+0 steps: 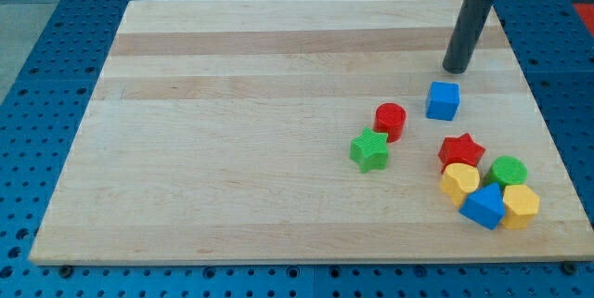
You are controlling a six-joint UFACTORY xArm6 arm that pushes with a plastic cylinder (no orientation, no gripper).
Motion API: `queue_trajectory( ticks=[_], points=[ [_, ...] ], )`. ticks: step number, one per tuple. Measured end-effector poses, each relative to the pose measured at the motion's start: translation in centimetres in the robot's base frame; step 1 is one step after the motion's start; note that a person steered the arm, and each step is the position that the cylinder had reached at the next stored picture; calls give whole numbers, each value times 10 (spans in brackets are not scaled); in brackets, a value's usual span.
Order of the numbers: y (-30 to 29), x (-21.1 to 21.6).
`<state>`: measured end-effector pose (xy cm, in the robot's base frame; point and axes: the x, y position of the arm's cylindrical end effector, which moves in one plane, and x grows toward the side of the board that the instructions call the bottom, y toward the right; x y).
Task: Slide the blue cube to the top left of the yellow heart
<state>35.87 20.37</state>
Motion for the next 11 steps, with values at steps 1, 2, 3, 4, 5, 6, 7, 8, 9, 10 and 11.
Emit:
queue_trajectory(
  ticks=[1, 2, 3, 4, 5, 6, 7, 8, 9, 10, 11],
  points=[
    [-3, 14],
    [-13, 52],
    [-13, 49],
    [-43, 69],
    [-48, 72],
    [-56, 74],
    [-74, 87],
    [-97, 113],
    [-101, 123],
    [-103, 154],
    [-103, 155]
  ],
)
